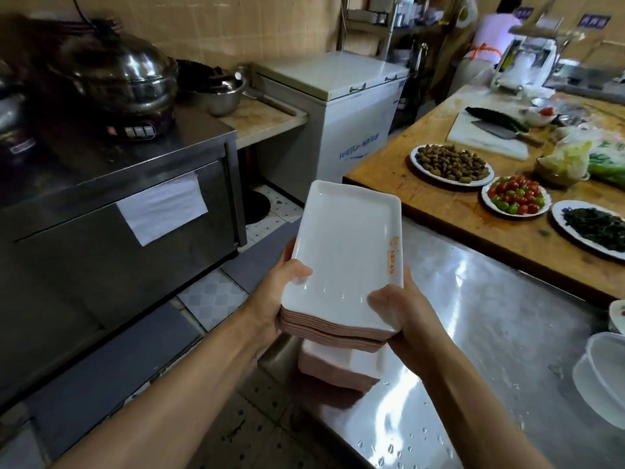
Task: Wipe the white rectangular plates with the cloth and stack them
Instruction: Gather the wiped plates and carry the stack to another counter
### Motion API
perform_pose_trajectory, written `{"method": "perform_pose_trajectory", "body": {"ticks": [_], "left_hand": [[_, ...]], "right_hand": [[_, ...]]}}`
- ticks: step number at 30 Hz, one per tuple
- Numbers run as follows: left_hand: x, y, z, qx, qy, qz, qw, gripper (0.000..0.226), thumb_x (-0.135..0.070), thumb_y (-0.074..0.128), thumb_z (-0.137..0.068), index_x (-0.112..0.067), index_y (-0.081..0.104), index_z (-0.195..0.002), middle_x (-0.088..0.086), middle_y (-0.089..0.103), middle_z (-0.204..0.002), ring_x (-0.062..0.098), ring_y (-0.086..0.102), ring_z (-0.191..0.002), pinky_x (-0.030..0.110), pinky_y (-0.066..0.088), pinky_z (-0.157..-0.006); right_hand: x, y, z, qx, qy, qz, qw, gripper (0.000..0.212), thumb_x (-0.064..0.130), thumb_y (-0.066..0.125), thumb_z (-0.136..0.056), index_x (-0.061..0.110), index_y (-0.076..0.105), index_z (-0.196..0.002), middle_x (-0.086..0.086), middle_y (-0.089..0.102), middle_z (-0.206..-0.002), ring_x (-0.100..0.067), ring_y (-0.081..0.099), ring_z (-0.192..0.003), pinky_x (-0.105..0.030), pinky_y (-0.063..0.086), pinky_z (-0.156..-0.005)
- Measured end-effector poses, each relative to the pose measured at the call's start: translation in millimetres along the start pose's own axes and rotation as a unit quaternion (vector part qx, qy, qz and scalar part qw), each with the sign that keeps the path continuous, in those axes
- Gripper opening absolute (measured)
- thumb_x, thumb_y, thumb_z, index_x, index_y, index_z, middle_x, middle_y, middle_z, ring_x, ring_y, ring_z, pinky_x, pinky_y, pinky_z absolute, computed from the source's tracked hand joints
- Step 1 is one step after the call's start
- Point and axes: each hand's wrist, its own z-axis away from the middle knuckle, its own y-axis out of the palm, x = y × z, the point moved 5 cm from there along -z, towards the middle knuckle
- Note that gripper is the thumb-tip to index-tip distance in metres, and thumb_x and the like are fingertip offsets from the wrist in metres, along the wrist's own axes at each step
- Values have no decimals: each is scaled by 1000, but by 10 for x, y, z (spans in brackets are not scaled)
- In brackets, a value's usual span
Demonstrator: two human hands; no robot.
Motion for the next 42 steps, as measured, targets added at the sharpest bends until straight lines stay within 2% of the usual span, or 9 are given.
{"method": "perform_pose_trajectory", "body": {"ticks": [3,5,12,18,22,28,32,38,42], "left_hand": [[-223,48,114,-7,32,3,999,39,-15,54,-81,-21,56,-119,-3,75,-86,12,71,-75,21,53,-55],[-373,45,184,-17,56,-1,998,54,-17,61,-70,-19,55,-124,-2,75,-90,13,71,-78,21,54,-57],[-863,-191,385,-49,144,-4,988,66,-24,56,-68,-23,49,-133,0,73,-96,14,70,-82,23,54,-58],[-1238,-669,400,-49,200,5,979,49,-24,55,-66,-41,62,-112,-1,72,-99,16,70,-86,27,55,-61],[-1542,-1183,251,-43,232,-8,972,65,-19,52,-66,-40,51,-128,-2,70,-107,16,68,-91,25,55,-63],[-2069,-2013,-115,-31,224,-31,974,71,-18,52,-64,-43,48,-130,-5,70,-107,16,68,-93,25,55,-63],[-2353,-2388,-433,-24,228,-47,972,71,-16,50,-65,-39,49,-132,-7,69,-109,11,68,-91,21,54,-62],[-2593,-2653,-1138,-1,237,-55,970,69,-15,49,-65,-36,51,-131,-4,68,-113,15,66,-96,21,53,-66],[-2707,-2712,-1827,16,232,-57,971,67,-14,49,-66,-36,52,-129,-1,68,-113,17,66,-96,23,53,-66]], "right_hand": [[264,99,-33,23,-22,34,999,87,3,48,-53,32,42,-134,-7,66,-113,-28,64,-103,-29,54,-65],[416,183,-50,42,-38,44,997,86,3,49,-53,35,44,-132,-5,68,-110,-26,66,-98,-30,54,-65],[839,635,-167,107,-110,77,985,86,1,56,-64,57,39,-127,9,63,-105,-13,65,-97,-39,57,-71],[945,1234,-404,128,-166,98,973,87,1,52,-65,51,34,-134,12,61,-111,-9,62,-102,-33,57,-73],[910,1716,-747,118,-180,92,972,86,3,48,-64,51,36,-134,13,62,-114,-11,62,-101,-29,55,-73],[859,2450,-1324,79,-200,105,971,83,5,49,-65,52,36,-133,18,62,-109,-7,62,-99,-24,55,-71],[883,2746,-1711,59,-192,101,974,83,9,53,-66,54,33,-134,17,59,-111,-8,61,-99,-30,57,-75],[1025,2844,-2389,41,-187,97,977,85,6,50,-65,45,33,-139,1,55,-127,-23,57,-113,-48,54,-87],[1080,2695,-2998,26,-188,81,979,86,6,51,-64,46,34,-137,6,58,-121,-21,60,-106,-40,57,-78]]}}
